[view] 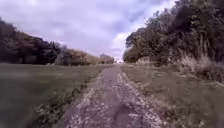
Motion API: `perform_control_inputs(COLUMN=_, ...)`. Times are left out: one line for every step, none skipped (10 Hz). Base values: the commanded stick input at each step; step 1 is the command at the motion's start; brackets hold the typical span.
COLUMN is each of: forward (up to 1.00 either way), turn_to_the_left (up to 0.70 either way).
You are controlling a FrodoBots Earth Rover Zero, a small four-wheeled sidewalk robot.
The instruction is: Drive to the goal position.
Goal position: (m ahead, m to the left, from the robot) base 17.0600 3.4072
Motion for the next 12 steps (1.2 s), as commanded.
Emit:
perform_control_inputs(forward=1.00, turn_to_the_left=0.00)
perform_control_inputs(forward=1.00, turn_to_the_left=0.00)
perform_control_inputs(forward=1.00, turn_to_the_left=0.00)
perform_control_inputs(forward=1.00, turn_to_the_left=0.00)
perform_control_inputs(forward=1.00, turn_to_the_left=0.00)
perform_control_inputs(forward=1.00, turn_to_the_left=0.00)
perform_control_inputs(forward=1.00, turn_to_the_left=0.00)
perform_control_inputs(forward=1.00, turn_to_the_left=0.00)
perform_control_inputs(forward=1.00, turn_to_the_left=0.00)
perform_control_inputs(forward=1.00, turn_to_the_left=0.00)
perform_control_inputs(forward=1.00, turn_to_the_left=0.00)
perform_control_inputs(forward=1.00, turn_to_the_left=0.00)
